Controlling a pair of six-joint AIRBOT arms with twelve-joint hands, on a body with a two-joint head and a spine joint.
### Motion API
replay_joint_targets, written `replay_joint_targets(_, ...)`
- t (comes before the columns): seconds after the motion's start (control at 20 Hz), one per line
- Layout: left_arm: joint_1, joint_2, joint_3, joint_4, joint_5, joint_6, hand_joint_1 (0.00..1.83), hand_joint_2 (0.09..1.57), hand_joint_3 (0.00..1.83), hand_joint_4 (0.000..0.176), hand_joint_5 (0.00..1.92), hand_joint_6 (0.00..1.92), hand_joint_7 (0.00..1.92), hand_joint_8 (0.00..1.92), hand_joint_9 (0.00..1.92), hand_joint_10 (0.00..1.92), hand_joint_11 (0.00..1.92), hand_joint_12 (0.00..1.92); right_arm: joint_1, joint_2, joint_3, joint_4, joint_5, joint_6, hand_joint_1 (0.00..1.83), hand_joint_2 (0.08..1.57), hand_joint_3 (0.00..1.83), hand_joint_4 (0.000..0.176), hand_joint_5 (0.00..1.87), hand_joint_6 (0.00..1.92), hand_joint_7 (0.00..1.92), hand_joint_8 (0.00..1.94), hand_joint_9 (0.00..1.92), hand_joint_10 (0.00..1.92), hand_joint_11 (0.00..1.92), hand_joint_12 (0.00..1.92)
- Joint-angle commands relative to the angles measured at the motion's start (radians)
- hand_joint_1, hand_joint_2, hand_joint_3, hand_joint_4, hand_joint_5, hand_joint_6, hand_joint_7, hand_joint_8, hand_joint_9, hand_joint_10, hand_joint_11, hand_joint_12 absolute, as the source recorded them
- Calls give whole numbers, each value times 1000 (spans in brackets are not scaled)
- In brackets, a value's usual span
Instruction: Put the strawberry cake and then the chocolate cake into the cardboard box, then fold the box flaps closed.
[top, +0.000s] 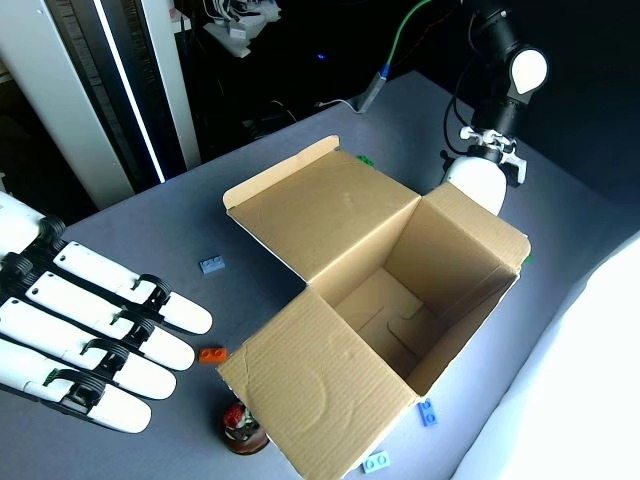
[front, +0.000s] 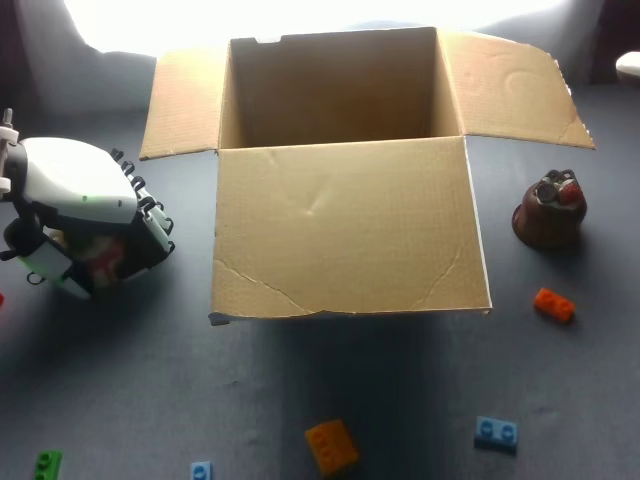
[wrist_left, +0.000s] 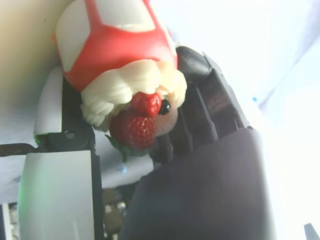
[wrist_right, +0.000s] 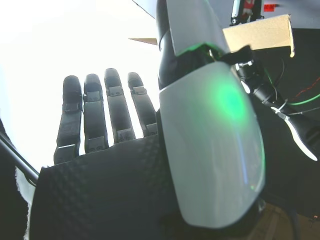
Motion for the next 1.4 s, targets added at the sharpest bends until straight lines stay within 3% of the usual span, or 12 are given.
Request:
replay_joint_targets(0.0,-15,16,0,-59,-15,-2,1291,1326,4,0,674,1534,511,1704,529,1766,556,1921,8,11,-1,10,111,0,978,1045,3,13,32,0,99,0,102,3,0,360)
replay_joint_targets(0.45,-59,99,-92,-24,-20,-7,1305,1309,0,0,708,1396,540,1700,557,1768,565,1921,8,11,-2,10,111,-1,1000,1029,0,1,47,4,105,2,125,11,0,375)
replay_joint_targets(0.5,-65,109,-103,-18,-20,-7,1294,1317,1,0,681,1511,538,1666,544,1750,537,1921,8,11,-2,10,111,-1,1002,1032,0,0,52,6,107,2,118,7,0,375)
replay_joint_targets(0.75,-122,166,-153,33,-27,-23,1286,1325,6,0,651,1592,529,1668,535,1741,520,1921,8,11,-1,10,111,-1,982,1047,4,5,44,1,105,1,114,2,0,322)
replay_joint_targets(1.2,-249,243,-205,139,-40,-58,1291,1314,7,0,670,1517,547,1645,550,1764,560,1921,6,11,-1,10,111,-1,1004,1038,0,0,62,0,120,0,115,0,0,441)
replay_joint_targets(1.35,-287,265,-209,172,-57,-72,1285,1323,16,0,651,1595,528,1674,525,1751,525,1921,6,11,-1,10,111,-1,1035,1022,0,0,56,6,108,5,100,0,0,291)
